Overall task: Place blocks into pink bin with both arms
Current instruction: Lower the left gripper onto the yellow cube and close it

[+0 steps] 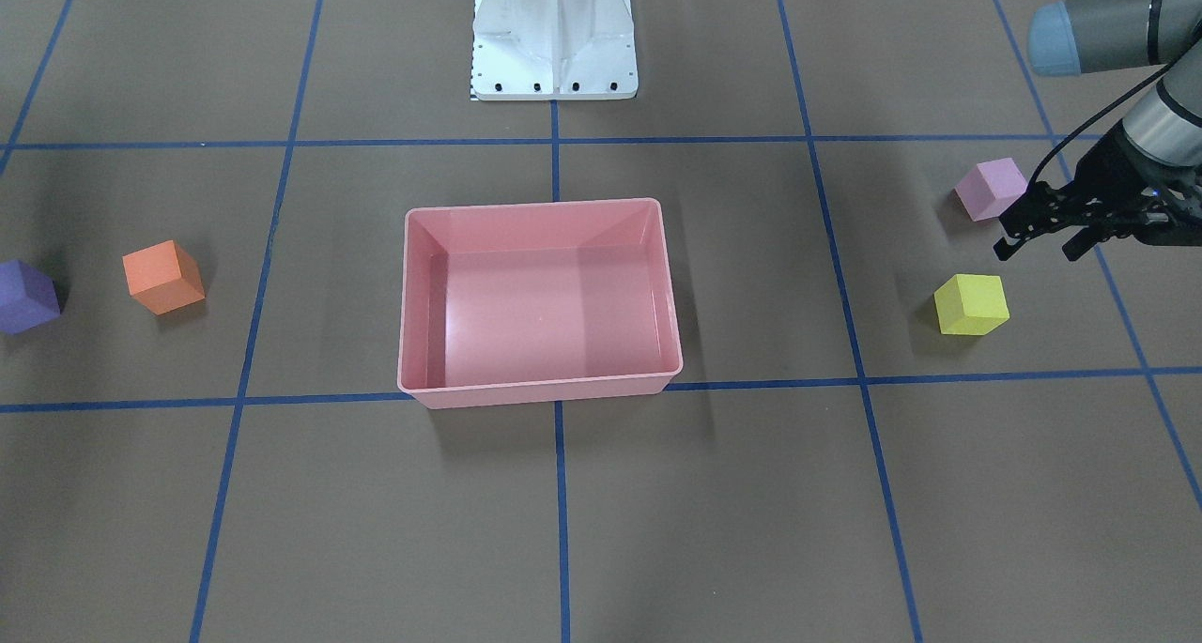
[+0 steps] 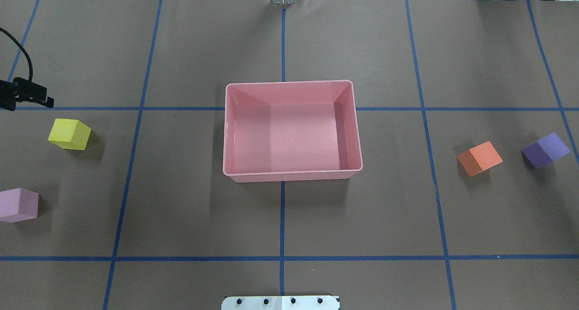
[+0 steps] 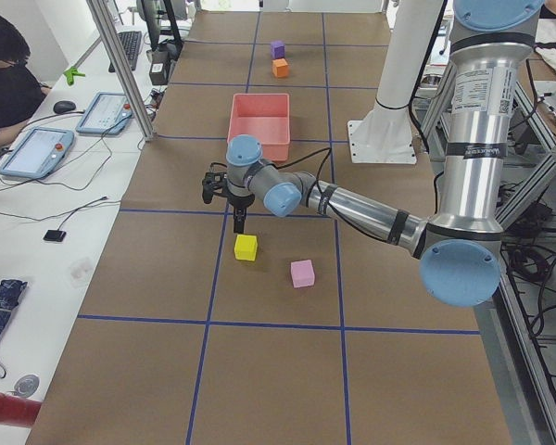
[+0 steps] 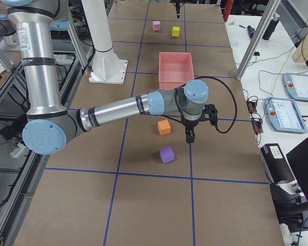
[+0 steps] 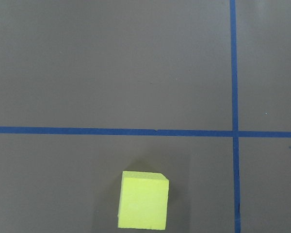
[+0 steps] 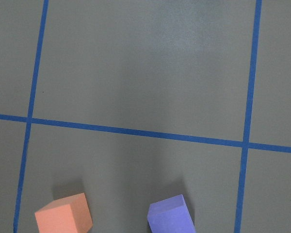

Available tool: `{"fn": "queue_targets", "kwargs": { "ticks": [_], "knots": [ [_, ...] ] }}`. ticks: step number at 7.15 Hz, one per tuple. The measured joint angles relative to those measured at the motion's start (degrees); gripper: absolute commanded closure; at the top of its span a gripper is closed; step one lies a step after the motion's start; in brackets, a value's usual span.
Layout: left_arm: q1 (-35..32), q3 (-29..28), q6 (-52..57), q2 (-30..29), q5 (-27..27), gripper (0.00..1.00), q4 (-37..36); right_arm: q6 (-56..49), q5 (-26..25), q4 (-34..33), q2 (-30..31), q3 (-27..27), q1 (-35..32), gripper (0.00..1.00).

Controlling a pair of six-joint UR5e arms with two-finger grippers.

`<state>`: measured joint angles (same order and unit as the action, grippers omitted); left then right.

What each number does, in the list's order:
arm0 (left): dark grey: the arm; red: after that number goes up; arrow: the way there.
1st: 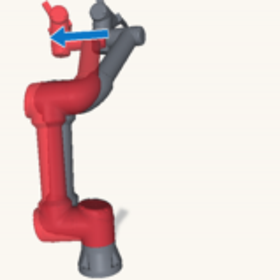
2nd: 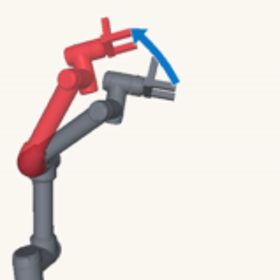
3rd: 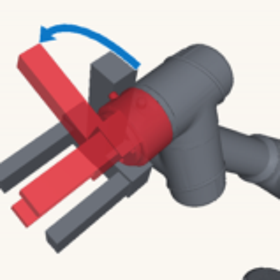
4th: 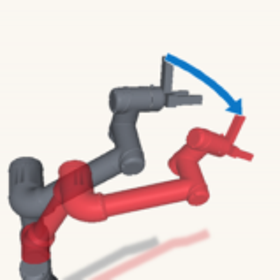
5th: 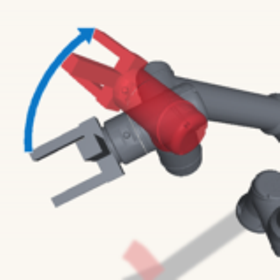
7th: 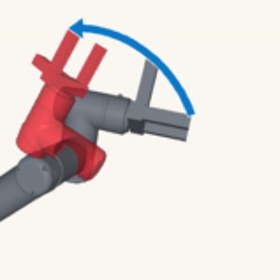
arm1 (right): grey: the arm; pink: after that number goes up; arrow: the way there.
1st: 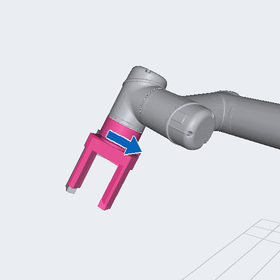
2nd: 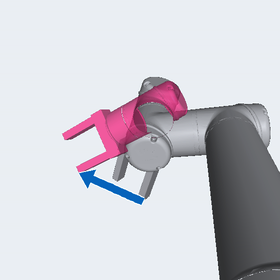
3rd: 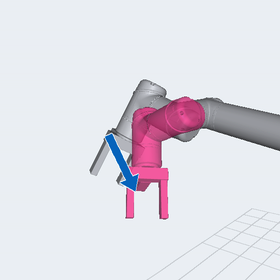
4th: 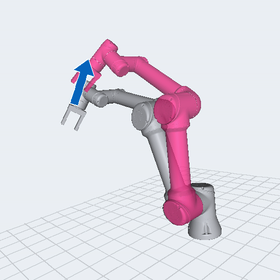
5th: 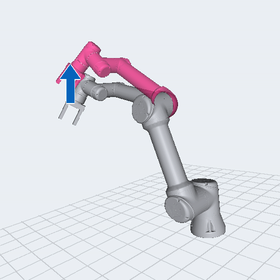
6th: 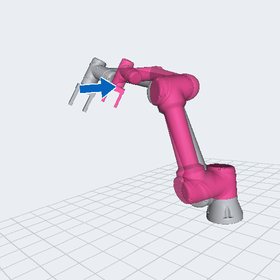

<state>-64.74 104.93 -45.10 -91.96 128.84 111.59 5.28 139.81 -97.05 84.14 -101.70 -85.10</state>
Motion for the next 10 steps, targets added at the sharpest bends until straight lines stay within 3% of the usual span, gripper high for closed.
{"fn": "queue_targets", "kwargs": {
  "ticks": [5,10],
  "knots": [
    [4.85,-2.96,-0.32,0.04,-7.65,0.0,2.44,4.71,0.03,0.05,-1.57,-0.52,4.03,0.0],
    [8.67,-14.26,-5.45,-0.47,-10.96,0.01,18.21,7.51,0.03,0.11,-2.38,-1.17,5.82,0.0]
  ]
}}
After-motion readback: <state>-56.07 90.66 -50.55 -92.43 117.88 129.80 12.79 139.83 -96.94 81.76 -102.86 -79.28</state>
